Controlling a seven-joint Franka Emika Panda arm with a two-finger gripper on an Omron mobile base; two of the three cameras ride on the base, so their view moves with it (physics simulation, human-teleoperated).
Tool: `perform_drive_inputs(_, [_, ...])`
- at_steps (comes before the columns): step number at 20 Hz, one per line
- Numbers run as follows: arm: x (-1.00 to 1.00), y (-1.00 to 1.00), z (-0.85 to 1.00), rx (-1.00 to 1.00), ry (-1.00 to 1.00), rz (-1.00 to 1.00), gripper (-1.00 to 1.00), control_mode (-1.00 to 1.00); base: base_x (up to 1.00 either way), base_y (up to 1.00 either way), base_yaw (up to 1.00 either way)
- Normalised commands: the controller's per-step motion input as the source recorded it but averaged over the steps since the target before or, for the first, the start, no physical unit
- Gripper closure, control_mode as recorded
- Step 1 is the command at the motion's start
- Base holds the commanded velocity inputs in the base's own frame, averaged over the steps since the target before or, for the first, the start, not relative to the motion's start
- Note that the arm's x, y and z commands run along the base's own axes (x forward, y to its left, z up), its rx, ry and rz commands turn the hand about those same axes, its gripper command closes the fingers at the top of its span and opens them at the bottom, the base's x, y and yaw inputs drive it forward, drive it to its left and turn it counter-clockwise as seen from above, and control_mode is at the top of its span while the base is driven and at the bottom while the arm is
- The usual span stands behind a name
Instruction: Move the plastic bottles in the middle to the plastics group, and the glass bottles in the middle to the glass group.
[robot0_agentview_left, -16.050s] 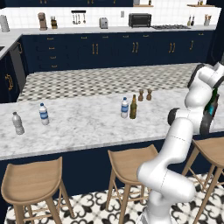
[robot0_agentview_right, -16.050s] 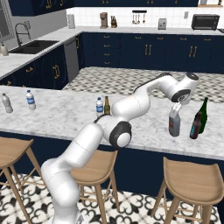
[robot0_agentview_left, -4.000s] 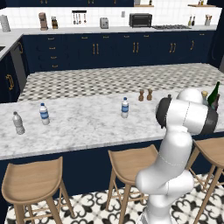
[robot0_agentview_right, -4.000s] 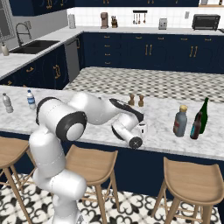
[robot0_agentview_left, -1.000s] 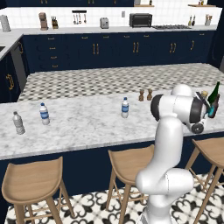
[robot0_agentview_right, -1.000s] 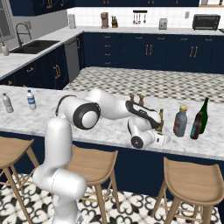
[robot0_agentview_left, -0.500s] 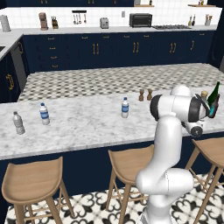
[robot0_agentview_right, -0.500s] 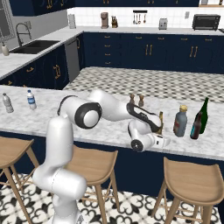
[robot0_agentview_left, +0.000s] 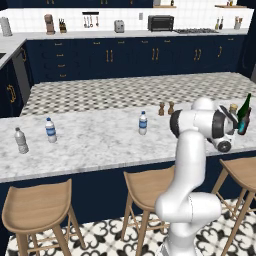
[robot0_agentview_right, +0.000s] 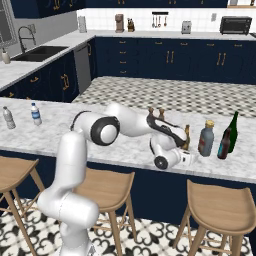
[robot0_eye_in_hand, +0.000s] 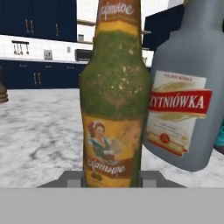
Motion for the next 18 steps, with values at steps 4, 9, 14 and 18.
perform_drive_inputs(4, [0.15, -0.06, 0.00, 0.00, 0.00, 0.00, 1.00, -1.00, 0.00, 0.00, 0.00])
perform_drive_inputs(9, [0.21, -0.04, 0.00, 0.00, 0.00, 0.00, 1.00, -1.00, 0.00, 0.00, 0.00])
perform_drive_inputs(14, [0.18, -0.09, 0.00, 0.00, 0.00, 0.00, 1.00, -1.00, 0.00, 0.00, 0.00])
perform_drive_inputs(18, [0.01, -0.03, -0.18, 0.00, 0.00, 0.00, 1.00, -1.00, 0.00, 0.00, 0.00])
